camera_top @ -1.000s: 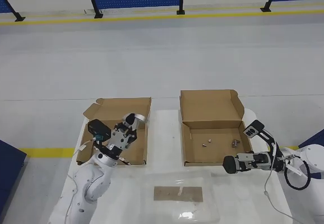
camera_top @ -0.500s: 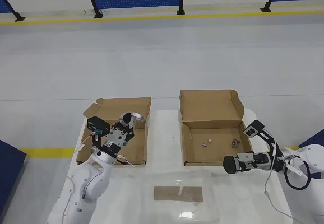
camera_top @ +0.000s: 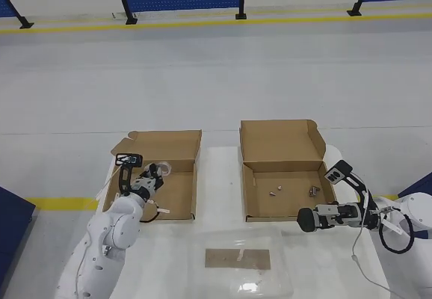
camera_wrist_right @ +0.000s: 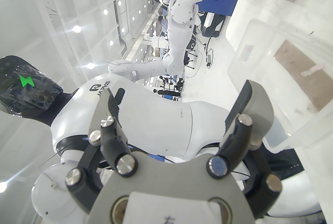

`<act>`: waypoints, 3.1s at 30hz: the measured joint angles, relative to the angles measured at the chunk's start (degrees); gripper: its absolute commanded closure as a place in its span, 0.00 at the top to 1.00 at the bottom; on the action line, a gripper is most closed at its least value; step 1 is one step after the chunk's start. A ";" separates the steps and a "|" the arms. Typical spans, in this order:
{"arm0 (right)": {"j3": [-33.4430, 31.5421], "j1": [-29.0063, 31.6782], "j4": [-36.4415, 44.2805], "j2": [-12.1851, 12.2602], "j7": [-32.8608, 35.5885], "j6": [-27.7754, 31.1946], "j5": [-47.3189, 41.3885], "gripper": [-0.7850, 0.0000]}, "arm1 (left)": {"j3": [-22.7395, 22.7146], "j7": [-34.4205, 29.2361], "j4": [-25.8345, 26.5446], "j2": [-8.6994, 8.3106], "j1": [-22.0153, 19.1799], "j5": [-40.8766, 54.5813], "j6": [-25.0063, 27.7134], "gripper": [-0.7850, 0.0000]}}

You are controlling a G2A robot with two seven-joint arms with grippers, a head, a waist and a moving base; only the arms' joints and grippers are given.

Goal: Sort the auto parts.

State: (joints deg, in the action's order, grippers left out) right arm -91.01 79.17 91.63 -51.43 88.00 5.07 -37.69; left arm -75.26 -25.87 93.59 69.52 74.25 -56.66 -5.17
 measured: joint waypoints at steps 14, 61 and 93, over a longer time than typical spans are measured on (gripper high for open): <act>0.00 0.00 0.00 0.00 0.00 0.00 0.00 1.00 | 1.82 -10.46 -0.87 0.32 -3.99 -2.04 -4.27 0.00; 0.00 0.00 0.00 0.00 0.00 0.00 0.00 1.00 | 6.69 -43.87 -23.76 3.03 -22.38 8.79 -24.49 0.00; 0.00 0.00 0.00 0.00 0.00 0.00 0.00 1.00 | 9.03 -39.17 -46.71 5.83 -34.59 23.31 -33.98 0.00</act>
State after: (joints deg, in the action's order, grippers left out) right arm -91.01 79.17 91.63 -51.43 88.00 5.07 -37.69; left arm -66.23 -65.04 46.87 75.35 39.66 -33.35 -39.14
